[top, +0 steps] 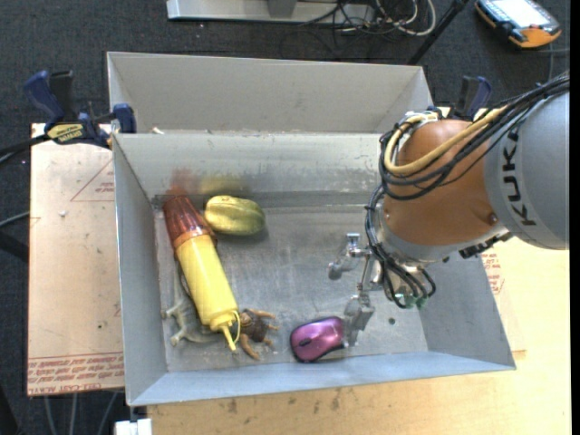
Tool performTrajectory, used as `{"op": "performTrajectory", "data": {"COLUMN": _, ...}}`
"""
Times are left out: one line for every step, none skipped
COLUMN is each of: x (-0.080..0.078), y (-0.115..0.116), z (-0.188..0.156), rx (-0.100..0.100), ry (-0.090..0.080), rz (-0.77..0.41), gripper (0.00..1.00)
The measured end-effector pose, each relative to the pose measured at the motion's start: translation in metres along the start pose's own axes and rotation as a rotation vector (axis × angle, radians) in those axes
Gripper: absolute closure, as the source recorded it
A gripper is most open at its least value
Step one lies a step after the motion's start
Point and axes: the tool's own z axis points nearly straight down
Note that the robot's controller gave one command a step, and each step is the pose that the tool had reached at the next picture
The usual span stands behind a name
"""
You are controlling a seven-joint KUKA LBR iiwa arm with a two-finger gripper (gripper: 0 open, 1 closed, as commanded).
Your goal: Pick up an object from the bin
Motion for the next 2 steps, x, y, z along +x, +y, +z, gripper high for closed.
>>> {"op": "performTrajectory", "data": {"x": -0.001, "y": 0.0, "z": -0.002, "rx": 0.0, "ry": -0.006, "rz": 0.001, "gripper": 0.0}}
{"op": "performTrajectory", "data": {"x": 0.006, "y": 0.002, "z": 0.033, "rx": 0.001, "ry": -0.012, "rz": -0.131, "gripper": 0.0}}
